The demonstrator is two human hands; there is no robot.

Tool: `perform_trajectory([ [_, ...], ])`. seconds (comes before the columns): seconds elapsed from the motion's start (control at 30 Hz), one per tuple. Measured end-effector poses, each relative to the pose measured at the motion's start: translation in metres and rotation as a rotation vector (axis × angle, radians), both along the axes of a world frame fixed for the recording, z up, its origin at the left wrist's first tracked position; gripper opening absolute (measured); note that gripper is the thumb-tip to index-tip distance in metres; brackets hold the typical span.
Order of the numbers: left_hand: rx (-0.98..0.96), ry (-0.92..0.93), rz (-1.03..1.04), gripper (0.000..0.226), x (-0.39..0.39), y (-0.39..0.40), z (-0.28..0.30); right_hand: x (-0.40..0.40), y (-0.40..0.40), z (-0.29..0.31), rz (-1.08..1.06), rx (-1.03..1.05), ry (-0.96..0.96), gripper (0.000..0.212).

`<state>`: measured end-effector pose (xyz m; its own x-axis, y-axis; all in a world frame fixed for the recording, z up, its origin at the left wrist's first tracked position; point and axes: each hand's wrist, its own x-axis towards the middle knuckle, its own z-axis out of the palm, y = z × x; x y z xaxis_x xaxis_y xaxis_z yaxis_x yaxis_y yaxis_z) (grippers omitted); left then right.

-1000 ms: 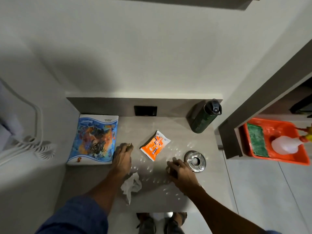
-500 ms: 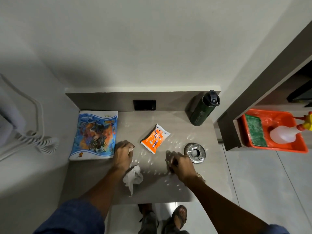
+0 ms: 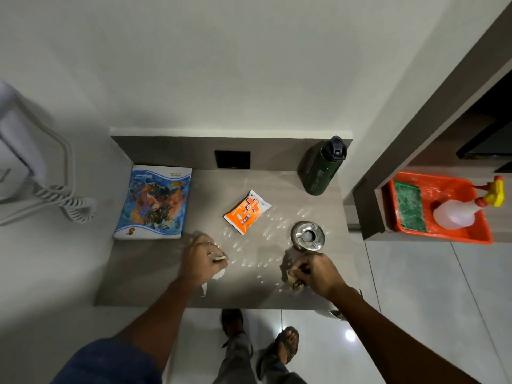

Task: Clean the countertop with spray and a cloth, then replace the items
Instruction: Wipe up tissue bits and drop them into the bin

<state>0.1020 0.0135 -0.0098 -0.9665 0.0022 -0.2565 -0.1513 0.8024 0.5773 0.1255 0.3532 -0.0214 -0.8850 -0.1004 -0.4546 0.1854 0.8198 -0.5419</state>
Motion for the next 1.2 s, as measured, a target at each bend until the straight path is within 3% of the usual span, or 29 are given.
perform_trajectory([
  [0.17,-0.184,-0.300,0.004,0.063,0.015,-0.003,-0.009,0.014,0.013,0.004,0.166,0.188,0.048,0.017],
  [0.3,-0.081,-0.286,0.059,0.037,0.020,0.004,-0.018,0.019,0.008,-0.006,0.121,0.204,-0.029,0.015],
  [0.4,-0.107,-0.265,0.026,0.032,0.020,0.016,-0.017,0.023,0.005,-0.019,0.121,0.261,-0.026,0.026],
  [0.53,-0.075,-0.204,-0.074,0.022,0.007,0.039,-0.014,0.025,0.011,-0.027,0.046,0.209,0.012,0.020],
  [0.7,-0.079,-0.105,-0.181,0.011,-0.016,0.089,-0.002,0.030,0.032,-0.027,-0.246,0.013,0.145,0.012],
  [0.97,0.067,-0.068,-0.375,0.018,-0.054,0.216,0.008,0.037,0.086,-0.034,-0.771,-0.207,0.302,0.007],
  [1.2,0.139,-0.123,-0.570,0.022,-0.059,0.333,-0.002,0.071,0.145,-0.062,-1.173,-0.245,0.376,0.017],
])
